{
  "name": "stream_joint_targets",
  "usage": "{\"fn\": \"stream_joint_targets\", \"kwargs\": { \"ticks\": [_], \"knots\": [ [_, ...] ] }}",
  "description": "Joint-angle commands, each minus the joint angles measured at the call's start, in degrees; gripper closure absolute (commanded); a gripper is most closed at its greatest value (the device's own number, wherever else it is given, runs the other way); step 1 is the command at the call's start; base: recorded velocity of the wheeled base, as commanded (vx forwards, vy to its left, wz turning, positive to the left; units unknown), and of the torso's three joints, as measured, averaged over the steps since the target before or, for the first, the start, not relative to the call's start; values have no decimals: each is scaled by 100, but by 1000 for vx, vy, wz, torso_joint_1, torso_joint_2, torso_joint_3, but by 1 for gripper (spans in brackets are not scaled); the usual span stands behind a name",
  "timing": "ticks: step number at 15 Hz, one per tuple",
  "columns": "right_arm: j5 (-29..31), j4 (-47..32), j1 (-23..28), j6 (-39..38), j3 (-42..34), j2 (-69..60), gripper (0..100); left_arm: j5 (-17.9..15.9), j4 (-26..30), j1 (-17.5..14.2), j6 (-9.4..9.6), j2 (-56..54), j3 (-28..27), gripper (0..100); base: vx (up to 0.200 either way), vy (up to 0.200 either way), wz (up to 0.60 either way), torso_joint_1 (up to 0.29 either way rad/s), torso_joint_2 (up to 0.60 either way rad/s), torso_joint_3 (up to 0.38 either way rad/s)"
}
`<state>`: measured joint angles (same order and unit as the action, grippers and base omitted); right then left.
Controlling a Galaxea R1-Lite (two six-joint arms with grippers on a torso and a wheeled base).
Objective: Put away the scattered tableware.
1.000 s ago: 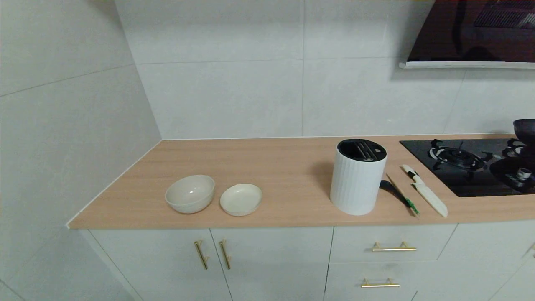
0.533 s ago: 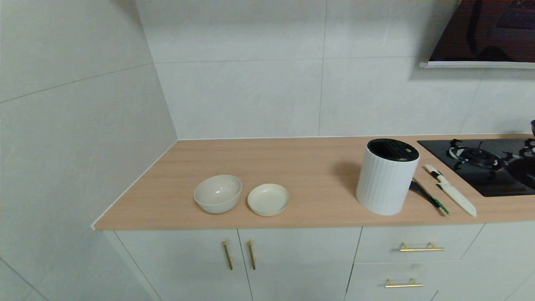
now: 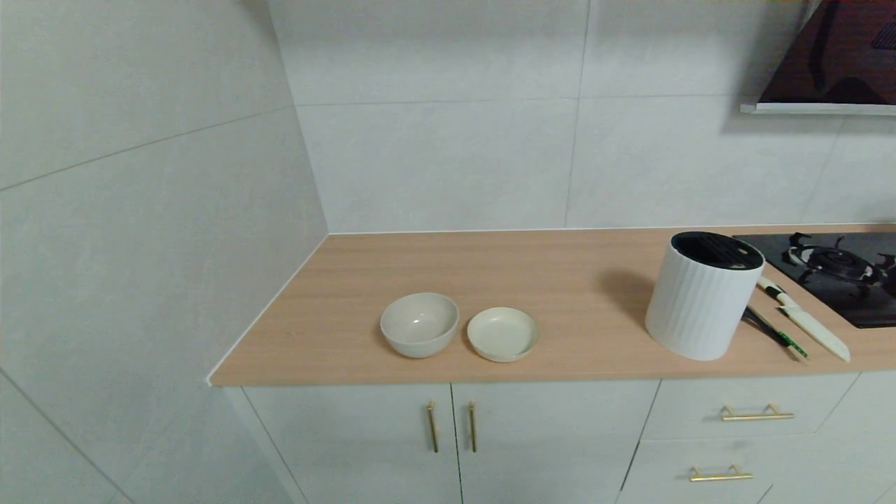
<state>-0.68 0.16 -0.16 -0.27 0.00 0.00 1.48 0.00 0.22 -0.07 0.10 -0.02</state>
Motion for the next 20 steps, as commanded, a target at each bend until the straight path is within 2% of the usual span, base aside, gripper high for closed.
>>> {"fn": "stream_joint_targets", "kwargs": {
  "ticks": [1, 2, 18, 20],
  "knots": [
    [-2, 2, -2, 0, 0, 0, 0, 2, 0, -4, -1, -1, 2, 0, 0, 200, 0, 7, 7, 2],
    [-2, 2, -2, 0, 0, 0, 0, 2, 0, -4, -1, 8, 2, 0, 0, 200, 0, -2, 7, 2],
    [7, 2, -2, -17, 0, 0, 0, 11, 0, -4, -1, -1, 2, 0, 0, 0, 0, 0, 0, 0],
    [7, 2, -2, -17, 0, 0, 0, 2, 0, 4, -10, -1, 2, 0, 0, 0, 0, -146, 312, 159]
  ]
}}
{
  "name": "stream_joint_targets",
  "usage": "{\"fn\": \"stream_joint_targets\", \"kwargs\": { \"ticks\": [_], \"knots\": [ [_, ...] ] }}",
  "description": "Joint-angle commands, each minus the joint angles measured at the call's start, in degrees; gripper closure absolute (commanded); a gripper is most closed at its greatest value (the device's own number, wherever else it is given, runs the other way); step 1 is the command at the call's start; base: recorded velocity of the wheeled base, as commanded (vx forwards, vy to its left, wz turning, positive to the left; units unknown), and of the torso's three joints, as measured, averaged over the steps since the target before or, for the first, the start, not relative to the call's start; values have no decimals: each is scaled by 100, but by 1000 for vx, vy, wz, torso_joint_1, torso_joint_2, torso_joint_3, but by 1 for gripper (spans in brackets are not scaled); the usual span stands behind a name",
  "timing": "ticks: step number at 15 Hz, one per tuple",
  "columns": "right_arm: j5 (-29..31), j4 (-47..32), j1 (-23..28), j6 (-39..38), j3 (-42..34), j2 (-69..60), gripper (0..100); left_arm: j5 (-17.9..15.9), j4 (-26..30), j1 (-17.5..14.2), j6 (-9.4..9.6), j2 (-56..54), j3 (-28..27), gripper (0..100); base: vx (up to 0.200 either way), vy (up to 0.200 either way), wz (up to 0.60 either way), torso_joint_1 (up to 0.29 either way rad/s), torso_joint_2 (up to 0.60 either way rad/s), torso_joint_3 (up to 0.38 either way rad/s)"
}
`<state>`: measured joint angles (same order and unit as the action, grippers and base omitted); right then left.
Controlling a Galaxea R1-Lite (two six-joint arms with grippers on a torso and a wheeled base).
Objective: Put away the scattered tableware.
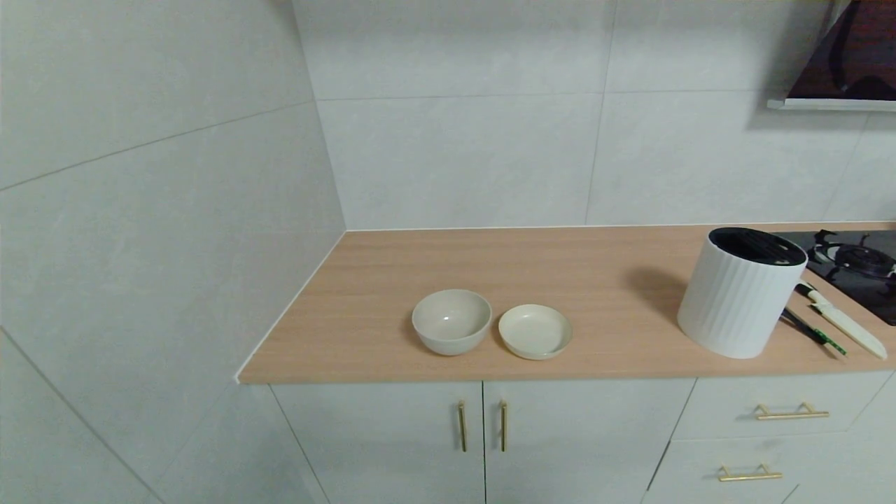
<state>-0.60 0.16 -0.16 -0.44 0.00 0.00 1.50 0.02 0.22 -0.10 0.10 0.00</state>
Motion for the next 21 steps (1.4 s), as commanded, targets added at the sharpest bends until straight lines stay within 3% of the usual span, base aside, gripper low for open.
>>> {"fn": "stream_joint_targets", "kwargs": {
  "ticks": [1, 21],
  "knots": [
    [-2, 2, -2, 0, 0, 0, 0, 8, -2, -4, -8, -1, 0, 0, 0, 0, 0, -173, 383, 203],
    [-2, 2, -2, 0, 0, 0, 0, 8, -2, 4, -8, -1, 0, 0, 0, 0, 0, -225, 510, 283]
  ]
}}
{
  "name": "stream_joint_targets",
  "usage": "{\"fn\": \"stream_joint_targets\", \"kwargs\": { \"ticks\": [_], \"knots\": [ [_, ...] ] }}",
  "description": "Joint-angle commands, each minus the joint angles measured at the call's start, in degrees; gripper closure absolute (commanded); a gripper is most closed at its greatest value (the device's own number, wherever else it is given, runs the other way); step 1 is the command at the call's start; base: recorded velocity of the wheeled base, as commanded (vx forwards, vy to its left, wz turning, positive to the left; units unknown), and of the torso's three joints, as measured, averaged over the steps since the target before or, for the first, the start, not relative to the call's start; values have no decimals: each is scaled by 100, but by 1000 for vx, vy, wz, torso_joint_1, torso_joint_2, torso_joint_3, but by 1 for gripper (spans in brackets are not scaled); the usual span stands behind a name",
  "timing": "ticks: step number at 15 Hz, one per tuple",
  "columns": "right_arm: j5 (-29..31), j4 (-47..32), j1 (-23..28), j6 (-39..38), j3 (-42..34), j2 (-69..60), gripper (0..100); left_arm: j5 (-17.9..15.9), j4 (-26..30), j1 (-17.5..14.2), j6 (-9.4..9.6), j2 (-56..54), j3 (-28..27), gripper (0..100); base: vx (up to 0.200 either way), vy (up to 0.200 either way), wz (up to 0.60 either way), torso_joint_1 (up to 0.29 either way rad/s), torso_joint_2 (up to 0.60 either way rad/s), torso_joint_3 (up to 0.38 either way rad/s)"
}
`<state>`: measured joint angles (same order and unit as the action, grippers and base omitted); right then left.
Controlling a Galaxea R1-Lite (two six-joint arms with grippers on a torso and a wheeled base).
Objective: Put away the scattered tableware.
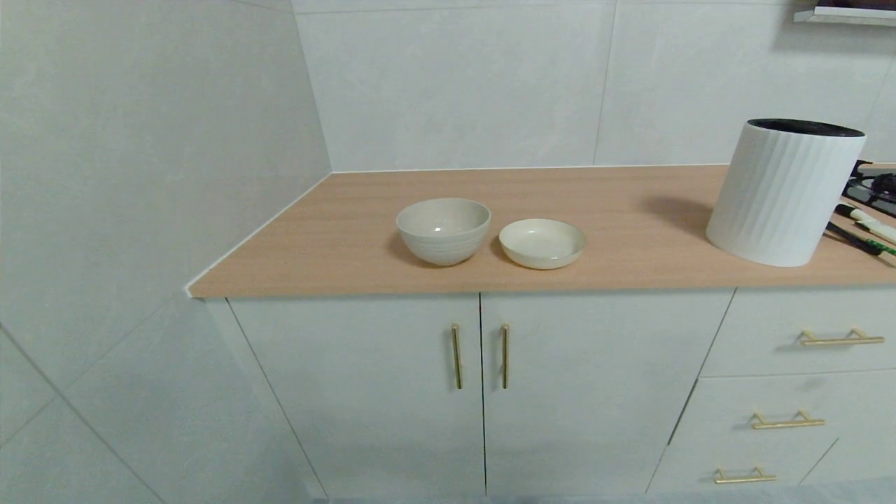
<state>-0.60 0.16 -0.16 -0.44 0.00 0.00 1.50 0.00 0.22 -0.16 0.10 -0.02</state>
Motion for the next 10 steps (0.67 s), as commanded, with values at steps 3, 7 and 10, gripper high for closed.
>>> {"fn": "stream_joint_targets", "kwargs": {
  "ticks": [3, 7, 10],
  "knots": [
    [-2, 2, -2, -9, 0, 0, 0, 8, 0, -4, -2, -1, 2, 0, 0, 0, 0, -185, 470, 289],
    [-2, 2, -2, -9, 0, 0, 0, -1, 0, -4, -2, 8, 2, 0, 0, 0, 0, -162, 464, 295],
    [-2, 2, -2, 0, 0, 0, 0, -1, 0, -4, -2, -1, 2, 0, 0, 0, 0, -139, 455, 318]
  ]
}}
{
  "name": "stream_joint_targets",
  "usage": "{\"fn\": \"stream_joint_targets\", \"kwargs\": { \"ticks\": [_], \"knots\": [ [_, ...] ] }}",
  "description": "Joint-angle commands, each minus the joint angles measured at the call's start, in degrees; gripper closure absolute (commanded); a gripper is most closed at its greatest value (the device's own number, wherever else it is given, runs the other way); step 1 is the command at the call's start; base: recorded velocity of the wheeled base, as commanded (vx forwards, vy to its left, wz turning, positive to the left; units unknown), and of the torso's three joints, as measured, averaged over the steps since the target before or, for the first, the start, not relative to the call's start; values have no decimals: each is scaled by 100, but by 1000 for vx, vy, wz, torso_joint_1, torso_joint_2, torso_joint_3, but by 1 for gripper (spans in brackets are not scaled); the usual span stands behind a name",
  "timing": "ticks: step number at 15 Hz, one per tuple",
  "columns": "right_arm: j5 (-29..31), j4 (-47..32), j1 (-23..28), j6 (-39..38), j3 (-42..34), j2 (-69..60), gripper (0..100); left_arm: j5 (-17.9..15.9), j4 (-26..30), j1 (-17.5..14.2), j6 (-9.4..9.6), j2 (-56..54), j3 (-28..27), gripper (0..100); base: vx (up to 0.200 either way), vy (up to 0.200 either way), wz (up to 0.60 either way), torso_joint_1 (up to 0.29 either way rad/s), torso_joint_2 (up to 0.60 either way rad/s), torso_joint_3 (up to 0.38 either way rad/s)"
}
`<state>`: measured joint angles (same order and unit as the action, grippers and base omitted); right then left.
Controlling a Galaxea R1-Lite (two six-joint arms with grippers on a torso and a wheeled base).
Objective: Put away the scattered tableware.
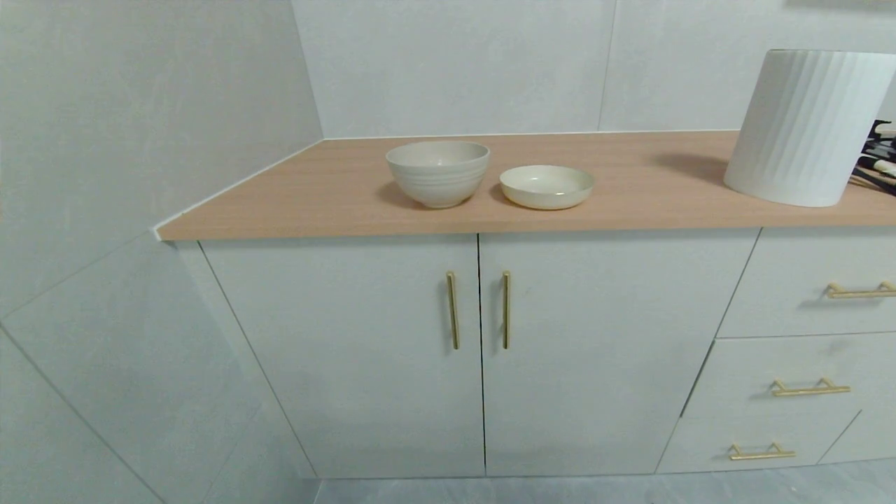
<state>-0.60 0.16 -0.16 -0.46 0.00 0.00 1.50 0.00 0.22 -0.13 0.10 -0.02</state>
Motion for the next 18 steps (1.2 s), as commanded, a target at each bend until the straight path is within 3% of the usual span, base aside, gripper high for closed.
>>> {"fn": "stream_joint_targets", "kwargs": {
  "ticks": [1, 9, 12, 18],
  "knots": [
    [-2, 2, -2, -6, 0, 0, 0, -1, 0, 4, -4, -1, 2, 0, 0, 0, 0, -110, 447, 334],
    [-11, -7, -2, 38, 0, 9, 0, -1, 0, 4, 5, -1, 2, 0, 0, 0, 0, -16, 68, 47],
    [-151, 37, 7, 609, 9, 229, 0, -1, 9, -4, 49, -1, 2, 0, 0, 0, 0, 0, 0, 0],
    [-459, 107, -28, 117, 123, 0, 0, -1, 0, 4, 22, -1, 2, 0, 0, 0, 0, 0, 0, 0]
  ]
}}
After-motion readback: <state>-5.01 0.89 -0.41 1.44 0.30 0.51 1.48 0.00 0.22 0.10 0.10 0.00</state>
